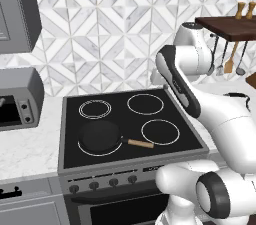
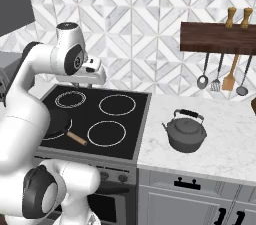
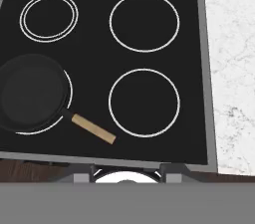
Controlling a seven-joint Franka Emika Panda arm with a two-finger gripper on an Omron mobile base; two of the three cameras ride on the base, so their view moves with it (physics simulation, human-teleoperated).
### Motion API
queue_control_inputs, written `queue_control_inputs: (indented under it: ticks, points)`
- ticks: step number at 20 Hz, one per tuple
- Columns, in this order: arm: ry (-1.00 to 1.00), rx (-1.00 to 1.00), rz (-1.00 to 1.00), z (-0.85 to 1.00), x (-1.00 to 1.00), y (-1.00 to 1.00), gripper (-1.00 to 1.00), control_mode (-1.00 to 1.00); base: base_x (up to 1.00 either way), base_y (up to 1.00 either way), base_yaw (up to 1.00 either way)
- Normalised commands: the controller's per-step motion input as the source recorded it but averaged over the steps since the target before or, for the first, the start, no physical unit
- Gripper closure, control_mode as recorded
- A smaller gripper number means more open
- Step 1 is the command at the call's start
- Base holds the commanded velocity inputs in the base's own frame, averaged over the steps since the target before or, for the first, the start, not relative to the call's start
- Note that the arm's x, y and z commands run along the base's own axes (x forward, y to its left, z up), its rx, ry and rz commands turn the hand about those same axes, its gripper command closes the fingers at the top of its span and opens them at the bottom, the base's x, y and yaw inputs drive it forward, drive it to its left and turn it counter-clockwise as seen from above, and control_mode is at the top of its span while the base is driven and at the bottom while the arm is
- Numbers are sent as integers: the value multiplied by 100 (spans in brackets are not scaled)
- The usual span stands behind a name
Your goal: Pick the kettle from the counter and place it on a stove burner. Then turn the burner on.
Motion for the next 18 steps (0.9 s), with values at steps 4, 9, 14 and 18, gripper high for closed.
queue_control_inputs:
  ticks: [4, 9, 14, 18]
  points:
    - [-1, 0, 0, 0, -2, 0, -100, -100, 0, 0, 0]
    - [-5, 0, 0, 0, -20, -7, -100, -100, 0, 0, 0]
    - [-1, 0, -12, 0, -12, -55, -100, -100, 0, 0, 0]
    - [0, 0, -23, -2, 0, -90, -100, -100, 0, 0, 0]
